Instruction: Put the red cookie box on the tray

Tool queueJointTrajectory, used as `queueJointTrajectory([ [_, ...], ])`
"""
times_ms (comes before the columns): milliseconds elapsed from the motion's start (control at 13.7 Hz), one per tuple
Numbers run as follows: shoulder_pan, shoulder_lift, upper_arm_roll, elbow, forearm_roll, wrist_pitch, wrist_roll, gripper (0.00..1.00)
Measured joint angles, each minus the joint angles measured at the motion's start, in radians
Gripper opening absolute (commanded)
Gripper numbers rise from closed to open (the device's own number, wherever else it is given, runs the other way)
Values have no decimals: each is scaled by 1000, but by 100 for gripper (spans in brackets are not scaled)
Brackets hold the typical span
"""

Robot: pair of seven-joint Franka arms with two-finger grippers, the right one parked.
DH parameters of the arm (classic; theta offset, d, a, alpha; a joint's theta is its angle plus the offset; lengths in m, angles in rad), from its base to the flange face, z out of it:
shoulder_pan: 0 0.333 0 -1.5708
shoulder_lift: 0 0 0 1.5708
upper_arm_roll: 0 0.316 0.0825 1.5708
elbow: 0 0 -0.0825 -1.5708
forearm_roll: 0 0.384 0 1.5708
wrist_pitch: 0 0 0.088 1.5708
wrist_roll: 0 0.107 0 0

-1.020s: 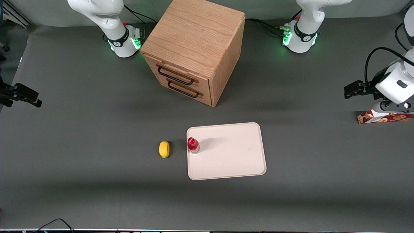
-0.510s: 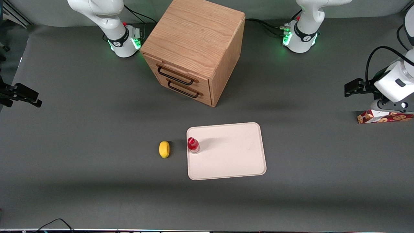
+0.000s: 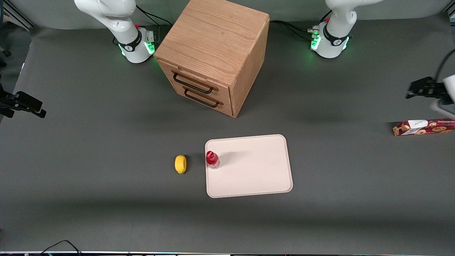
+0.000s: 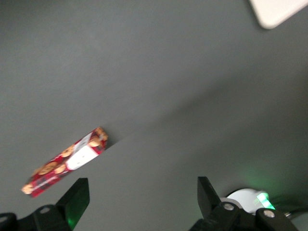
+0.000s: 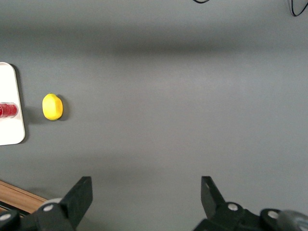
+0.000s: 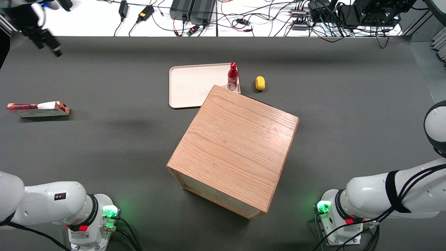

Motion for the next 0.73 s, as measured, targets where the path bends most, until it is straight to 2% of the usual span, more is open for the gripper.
queueJointTrajectory([
  [219,99,13,2,-63,49,106,243,100],
  [510,236,32,3,-214,55,325,567,100],
  [728,323,84,3,-260,55,420,812,100],
])
